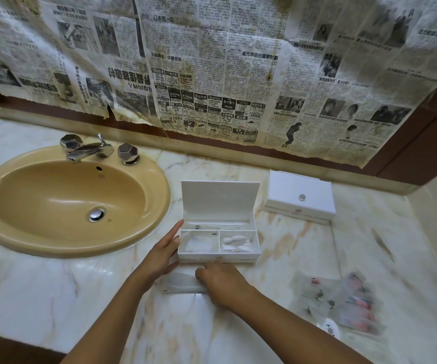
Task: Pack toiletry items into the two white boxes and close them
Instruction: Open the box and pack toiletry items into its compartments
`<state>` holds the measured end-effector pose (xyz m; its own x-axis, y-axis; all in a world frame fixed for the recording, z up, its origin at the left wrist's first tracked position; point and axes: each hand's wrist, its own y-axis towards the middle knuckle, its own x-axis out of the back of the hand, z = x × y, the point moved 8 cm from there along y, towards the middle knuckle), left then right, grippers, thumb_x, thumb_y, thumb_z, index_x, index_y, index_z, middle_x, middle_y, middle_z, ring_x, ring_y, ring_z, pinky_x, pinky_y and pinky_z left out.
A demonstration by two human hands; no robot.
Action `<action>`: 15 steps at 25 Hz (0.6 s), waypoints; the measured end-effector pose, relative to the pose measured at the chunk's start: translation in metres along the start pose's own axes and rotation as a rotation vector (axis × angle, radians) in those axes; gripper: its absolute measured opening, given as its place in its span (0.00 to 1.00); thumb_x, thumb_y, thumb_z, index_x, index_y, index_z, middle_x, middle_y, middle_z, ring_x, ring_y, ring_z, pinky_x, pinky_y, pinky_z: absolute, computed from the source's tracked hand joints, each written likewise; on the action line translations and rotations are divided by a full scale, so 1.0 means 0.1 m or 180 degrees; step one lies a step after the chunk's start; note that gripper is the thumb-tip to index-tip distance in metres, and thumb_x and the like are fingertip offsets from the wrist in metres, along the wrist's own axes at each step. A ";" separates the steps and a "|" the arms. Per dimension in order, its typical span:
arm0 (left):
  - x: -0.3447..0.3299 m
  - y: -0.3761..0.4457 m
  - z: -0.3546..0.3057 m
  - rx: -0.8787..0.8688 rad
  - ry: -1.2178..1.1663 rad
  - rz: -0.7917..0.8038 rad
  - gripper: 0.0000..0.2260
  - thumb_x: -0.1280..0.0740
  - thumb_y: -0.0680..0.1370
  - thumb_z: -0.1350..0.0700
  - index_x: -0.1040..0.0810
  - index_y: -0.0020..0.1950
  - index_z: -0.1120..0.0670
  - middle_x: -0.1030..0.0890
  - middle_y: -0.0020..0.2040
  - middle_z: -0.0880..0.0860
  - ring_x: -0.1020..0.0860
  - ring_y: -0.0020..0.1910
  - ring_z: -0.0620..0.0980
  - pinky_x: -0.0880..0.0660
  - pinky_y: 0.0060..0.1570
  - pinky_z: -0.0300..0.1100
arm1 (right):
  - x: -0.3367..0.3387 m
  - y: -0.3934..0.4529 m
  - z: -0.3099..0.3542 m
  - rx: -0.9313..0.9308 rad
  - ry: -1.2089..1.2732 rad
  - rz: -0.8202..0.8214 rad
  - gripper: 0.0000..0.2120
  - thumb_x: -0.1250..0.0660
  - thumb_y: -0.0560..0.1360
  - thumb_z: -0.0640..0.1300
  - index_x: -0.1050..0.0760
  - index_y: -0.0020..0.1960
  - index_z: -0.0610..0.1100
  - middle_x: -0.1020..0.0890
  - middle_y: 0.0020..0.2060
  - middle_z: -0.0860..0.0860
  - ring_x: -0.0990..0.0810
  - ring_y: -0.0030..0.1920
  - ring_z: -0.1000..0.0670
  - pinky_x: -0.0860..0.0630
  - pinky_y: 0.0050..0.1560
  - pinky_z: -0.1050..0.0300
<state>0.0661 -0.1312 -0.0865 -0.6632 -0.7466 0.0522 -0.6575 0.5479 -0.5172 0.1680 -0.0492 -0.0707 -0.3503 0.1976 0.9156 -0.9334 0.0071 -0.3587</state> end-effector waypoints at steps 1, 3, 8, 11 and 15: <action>0.00 0.01 0.01 0.0001 0.0003 0.0008 0.17 0.44 0.84 0.50 0.31 0.66 0.27 0.22 0.63 0.43 0.25 0.63 0.42 0.25 0.49 0.37 | 0.00 0.01 0.00 -0.0012 0.0029 0.0012 0.15 0.38 0.73 0.32 0.28 0.59 0.39 0.24 0.55 0.39 0.25 0.56 0.37 0.28 0.51 0.47; 0.01 0.02 0.01 -0.0013 0.0009 -0.0003 0.18 0.44 0.84 0.50 0.31 0.65 0.27 0.20 0.58 0.44 0.25 0.62 0.43 0.25 0.50 0.38 | 0.01 0.02 -0.02 -0.0064 0.0108 0.0026 0.14 0.38 0.73 0.31 0.27 0.58 0.39 0.23 0.55 0.39 0.24 0.56 0.37 0.27 0.50 0.48; 0.02 0.03 0.01 -0.0042 0.0079 0.0006 0.17 0.44 0.84 0.49 0.31 0.66 0.27 0.31 0.69 0.60 0.30 0.69 0.52 0.26 0.60 0.44 | 0.08 0.03 -0.11 -0.0266 0.0160 0.0181 0.07 0.37 0.72 0.30 0.25 0.46 0.39 0.24 0.41 0.42 0.24 0.46 0.39 0.31 0.43 0.53; 0.02 0.03 0.01 -0.0043 0.0076 0.0026 0.17 0.44 0.84 0.49 0.31 0.66 0.26 0.30 0.70 0.58 0.31 0.70 0.51 0.27 0.61 0.44 | 0.19 0.02 -0.12 -0.0358 0.0096 0.0176 0.08 0.38 0.71 0.30 0.30 0.39 0.42 0.28 0.35 0.45 0.25 0.42 0.40 0.34 0.41 0.55; 0.02 0.01 -0.01 -0.0065 0.0093 0.0027 0.17 0.44 0.84 0.49 0.31 0.65 0.26 0.28 0.69 0.56 0.29 0.68 0.47 0.26 0.61 0.44 | 0.35 -0.01 -0.06 -0.0423 0.0005 0.0087 0.09 0.38 0.73 0.34 0.24 0.52 0.37 0.22 0.52 0.39 0.21 0.51 0.38 0.33 0.43 0.54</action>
<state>0.0637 -0.1321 -0.0856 -0.6787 -0.7308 0.0728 -0.6587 0.5620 -0.5003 0.1569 -0.0369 -0.0392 -0.3754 0.2009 0.9048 -0.9050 0.1316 -0.4047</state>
